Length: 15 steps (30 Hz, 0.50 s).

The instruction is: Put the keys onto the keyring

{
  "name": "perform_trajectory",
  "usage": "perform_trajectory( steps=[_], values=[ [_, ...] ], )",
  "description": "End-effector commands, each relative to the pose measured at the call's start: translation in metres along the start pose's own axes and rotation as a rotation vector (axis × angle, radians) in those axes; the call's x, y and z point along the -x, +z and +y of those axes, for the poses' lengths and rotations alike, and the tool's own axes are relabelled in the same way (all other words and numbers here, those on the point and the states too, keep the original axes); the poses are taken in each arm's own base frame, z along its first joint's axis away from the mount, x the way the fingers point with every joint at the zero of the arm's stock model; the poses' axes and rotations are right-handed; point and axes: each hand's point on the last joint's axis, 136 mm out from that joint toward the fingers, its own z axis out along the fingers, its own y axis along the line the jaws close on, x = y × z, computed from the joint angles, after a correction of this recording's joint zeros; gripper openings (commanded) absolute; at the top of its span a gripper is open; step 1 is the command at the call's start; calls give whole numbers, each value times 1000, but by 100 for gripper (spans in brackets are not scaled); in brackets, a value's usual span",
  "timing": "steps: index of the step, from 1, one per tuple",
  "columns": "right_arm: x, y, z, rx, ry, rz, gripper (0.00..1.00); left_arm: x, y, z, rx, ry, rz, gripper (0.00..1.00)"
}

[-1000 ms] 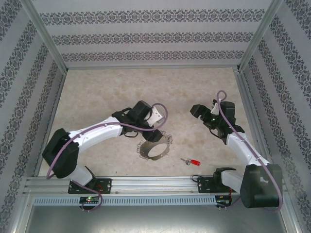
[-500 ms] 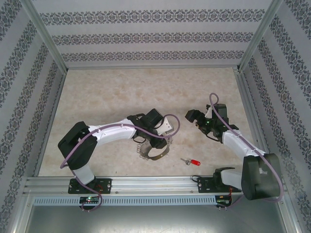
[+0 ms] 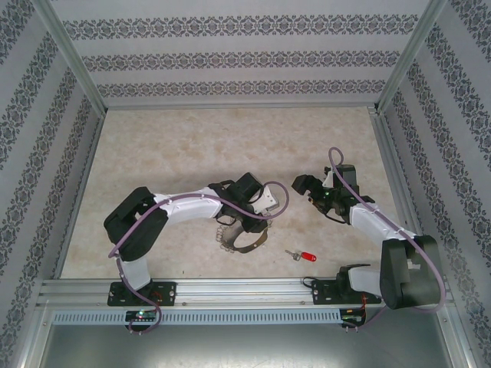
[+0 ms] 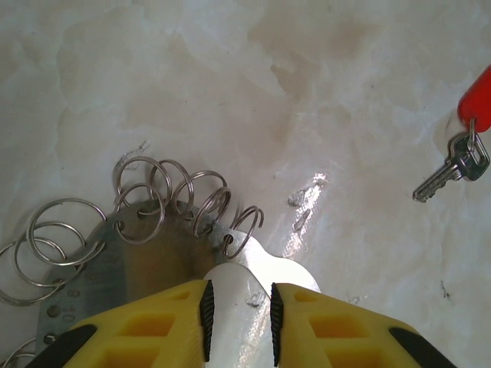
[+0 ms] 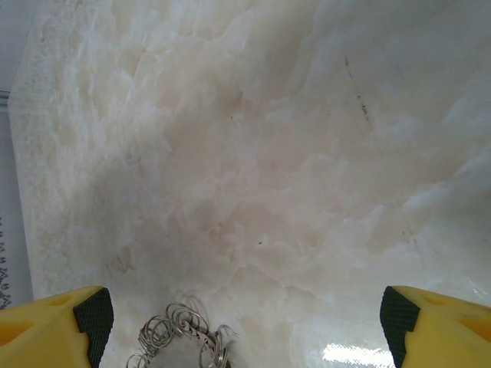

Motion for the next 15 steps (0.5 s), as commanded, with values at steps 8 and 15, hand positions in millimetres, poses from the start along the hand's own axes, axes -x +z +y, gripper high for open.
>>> perform_trajectory(
  steps=[8, 15],
  values=[
    [7, 4, 1, 5, -3, 6, 91, 15, 9, -10, -57, 37, -30, 25],
    [10, 5, 2, 8, -3, 7, 91, 13, 15, -14, -61, 40, -22, 23]
  ],
)
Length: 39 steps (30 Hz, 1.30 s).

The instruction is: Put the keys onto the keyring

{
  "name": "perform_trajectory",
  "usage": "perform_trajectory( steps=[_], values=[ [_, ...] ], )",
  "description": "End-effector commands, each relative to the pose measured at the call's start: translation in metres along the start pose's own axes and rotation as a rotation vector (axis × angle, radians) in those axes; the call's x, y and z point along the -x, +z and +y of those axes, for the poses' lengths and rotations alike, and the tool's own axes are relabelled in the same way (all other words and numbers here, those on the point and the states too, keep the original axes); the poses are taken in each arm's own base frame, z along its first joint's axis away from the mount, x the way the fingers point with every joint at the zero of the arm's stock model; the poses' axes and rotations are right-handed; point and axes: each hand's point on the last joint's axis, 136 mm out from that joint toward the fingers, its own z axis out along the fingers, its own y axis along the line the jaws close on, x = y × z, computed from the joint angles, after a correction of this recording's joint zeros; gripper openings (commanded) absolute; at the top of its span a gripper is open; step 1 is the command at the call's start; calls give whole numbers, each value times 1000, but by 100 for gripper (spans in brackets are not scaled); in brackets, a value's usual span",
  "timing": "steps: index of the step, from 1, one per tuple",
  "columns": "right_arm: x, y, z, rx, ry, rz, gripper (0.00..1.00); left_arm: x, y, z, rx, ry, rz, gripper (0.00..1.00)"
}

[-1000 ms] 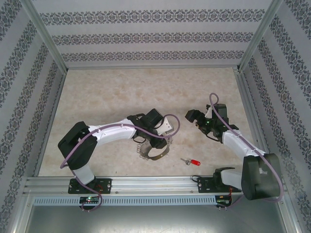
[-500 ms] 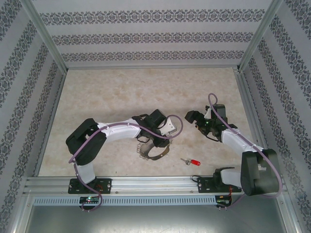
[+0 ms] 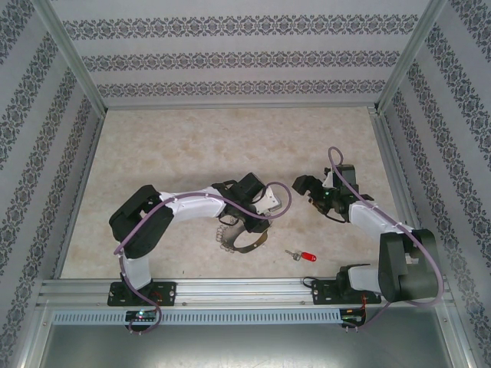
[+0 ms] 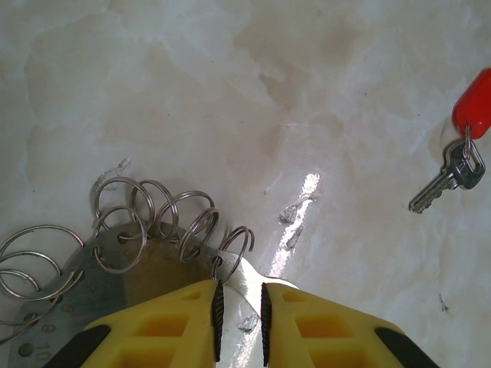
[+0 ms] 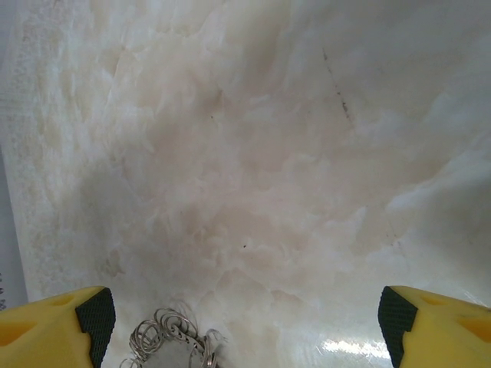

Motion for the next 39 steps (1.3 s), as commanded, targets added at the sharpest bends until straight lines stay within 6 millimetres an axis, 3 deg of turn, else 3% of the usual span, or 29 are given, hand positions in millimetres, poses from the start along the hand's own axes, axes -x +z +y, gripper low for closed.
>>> perform_trajectory(
  steps=[1, 29, 39],
  values=[
    [9, 0, 9, 26, -26, -9, 90, 10, 7, -13, -31, 36, -20, 22],
    [5, 0, 1, 32, -9, 5, 89, 1, 20, -17, -34, 42, 8, 16],
    [4, 0, 0, 37, -5, 10, 88, -1, 21, -17, -35, 39, 16, 8]
  ],
)
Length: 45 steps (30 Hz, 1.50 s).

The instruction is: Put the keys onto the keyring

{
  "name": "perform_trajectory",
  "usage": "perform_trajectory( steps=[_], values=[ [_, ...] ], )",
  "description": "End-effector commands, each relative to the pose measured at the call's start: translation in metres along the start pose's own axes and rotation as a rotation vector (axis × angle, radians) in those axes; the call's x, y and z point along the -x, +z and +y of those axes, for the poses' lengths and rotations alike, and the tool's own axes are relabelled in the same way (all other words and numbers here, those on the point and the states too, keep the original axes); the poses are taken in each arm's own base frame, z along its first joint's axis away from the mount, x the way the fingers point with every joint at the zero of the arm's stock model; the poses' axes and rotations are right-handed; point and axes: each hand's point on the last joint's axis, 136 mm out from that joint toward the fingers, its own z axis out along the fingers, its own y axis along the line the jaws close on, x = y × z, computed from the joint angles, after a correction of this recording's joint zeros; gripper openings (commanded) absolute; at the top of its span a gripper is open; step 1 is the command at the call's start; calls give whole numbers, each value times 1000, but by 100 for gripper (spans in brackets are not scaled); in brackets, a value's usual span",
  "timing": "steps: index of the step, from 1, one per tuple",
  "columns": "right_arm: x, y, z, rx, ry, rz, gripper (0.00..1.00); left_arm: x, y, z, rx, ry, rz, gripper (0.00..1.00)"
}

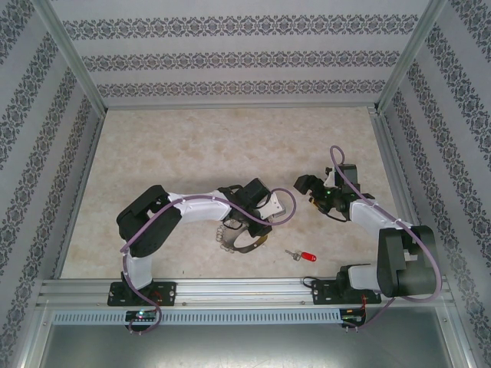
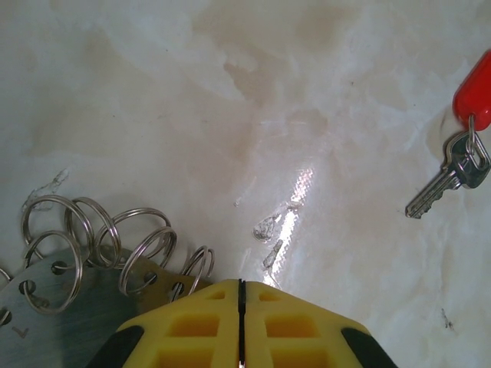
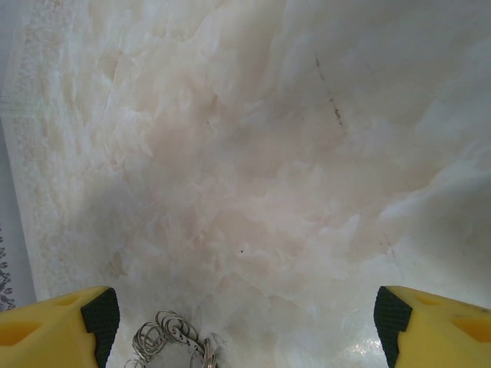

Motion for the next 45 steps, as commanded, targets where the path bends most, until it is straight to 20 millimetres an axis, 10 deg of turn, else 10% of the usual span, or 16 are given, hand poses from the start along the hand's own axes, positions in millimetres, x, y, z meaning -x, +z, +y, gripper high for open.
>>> perform_trajectory(
  steps=[1, 40, 45],
  values=[
    [1, -2, 4, 26, -25, -2, 88, 4, 2, -6, -17, 14, -8, 7],
    [1, -6, 8, 48, -23, -4, 82, 16, -10, 13, 71, -40, -101, 0],
    [1, -6, 7, 46, -23, -4, 82, 24, -33, 12, 75, -39, -129, 43]
  ],
)
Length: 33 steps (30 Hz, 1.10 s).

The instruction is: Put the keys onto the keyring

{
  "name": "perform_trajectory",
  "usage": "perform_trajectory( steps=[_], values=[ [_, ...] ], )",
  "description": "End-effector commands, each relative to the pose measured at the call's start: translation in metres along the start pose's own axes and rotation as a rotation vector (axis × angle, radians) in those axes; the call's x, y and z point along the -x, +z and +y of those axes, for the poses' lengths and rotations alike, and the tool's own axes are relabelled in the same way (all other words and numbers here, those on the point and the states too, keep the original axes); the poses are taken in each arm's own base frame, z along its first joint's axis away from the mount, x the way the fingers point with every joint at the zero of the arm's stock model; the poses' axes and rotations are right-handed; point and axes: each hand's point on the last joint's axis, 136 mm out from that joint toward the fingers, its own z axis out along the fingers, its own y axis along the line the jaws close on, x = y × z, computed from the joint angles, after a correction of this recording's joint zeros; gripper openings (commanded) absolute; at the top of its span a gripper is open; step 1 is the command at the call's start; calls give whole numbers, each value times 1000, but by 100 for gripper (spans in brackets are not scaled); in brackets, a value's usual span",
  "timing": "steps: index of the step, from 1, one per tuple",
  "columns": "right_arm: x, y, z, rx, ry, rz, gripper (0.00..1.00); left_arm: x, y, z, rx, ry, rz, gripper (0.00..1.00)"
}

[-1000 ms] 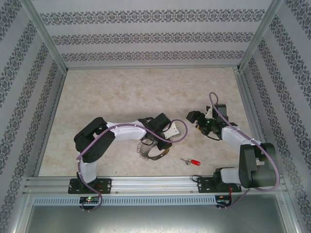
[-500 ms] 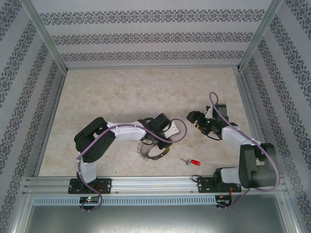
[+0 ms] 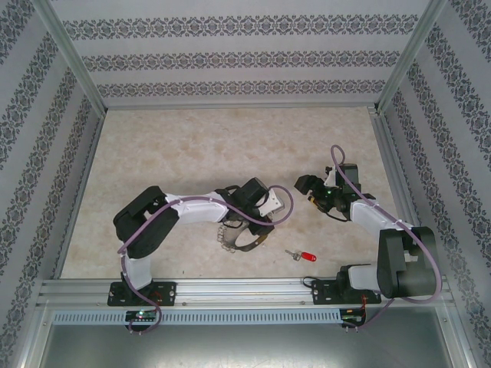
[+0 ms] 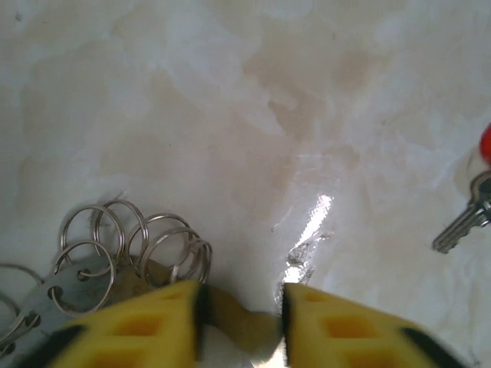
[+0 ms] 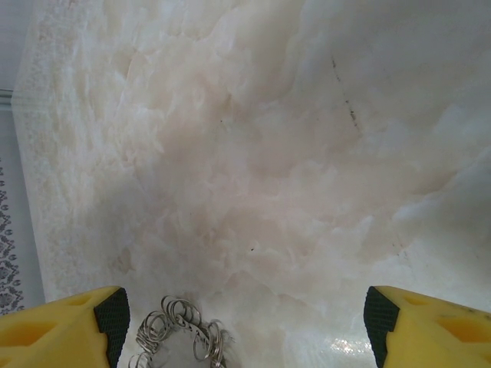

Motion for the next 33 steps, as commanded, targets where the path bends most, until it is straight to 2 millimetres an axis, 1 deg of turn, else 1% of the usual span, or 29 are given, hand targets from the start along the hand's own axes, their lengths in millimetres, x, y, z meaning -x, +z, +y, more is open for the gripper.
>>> perform_trajectory(
  steps=[1, 3, 6, 8, 9, 11, 12, 14, 16, 17, 18, 20, 25, 28, 29, 30, 31, 32, 33],
  values=[
    [0, -4, 2, 21, -7, -4, 83, 16, -31, 1, 7, -10, -57, 46],
    [0, -4, 3, 22, -8, -5, 83, 23, -42, 4, 12, -30, -81, 53],
    [2, -4, 3, 21, -8, -8, 83, 34, -61, 15, 25, -95, -128, 61],
    [2, -5, 3, 22, -6, -9, 83, 44, -74, 19, -2, -156, -176, 64],
    [3, -5, 4, 23, -8, -11, 83, 52, -81, 22, -10, -194, -207, 67],
    [4, -7, 5, 24, -10, -15, 83, 65, -95, 29, -18, -268, -250, 68],
    [4, -7, 5, 23, -11, -16, 83, 73, -102, 30, -33, -302, -274, 66],
    [5, -9, 6, 21, -12, -20, 83, 86, -114, 35, -44, -359, -308, 57],
    [5, -10, 6, 21, -14, -22, 83, 100, -128, 37, -52, -394, -341, 29],
    [6, -10, 6, 20, -13, -24, 83, 103, -131, 37, -55, -401, -344, 18],
    [6, -10, 7, 21, -13, -24, 83, 107, -136, 38, -48, -408, -351, 10],
    [6, -11, 7, 22, -14, -26, 83, 112, -143, 39, -37, -412, -357, 1],
    [6, -12, 6, 18, -14, -29, 83, 118, -151, 37, -34, -416, -357, 0],
    [7, -12, 6, 14, -15, -32, 83, 127, -160, 30, -88, -382, -411, 0],
    [7, -12, 5, 13, -16, -31, 83, 128, -164, 31, -90, -381, -434, 9],
    [7, -12, 5, 11, -15, -32, 83, 129, -167, 31, -89, -377, -455, 27],
    [7, -12, 5, 11, -15, -32, 83, 130, -173, 30, -88, -363, -486, 49],
    [7, -13, 5, 12, -17, -32, 83, 128, -176, 29, -79, -346, -507, 63],
    [7, -13, 4, 10, -16, -32, 83, 125, -178, 28, -69, -336, -515, 66]
  ],
)
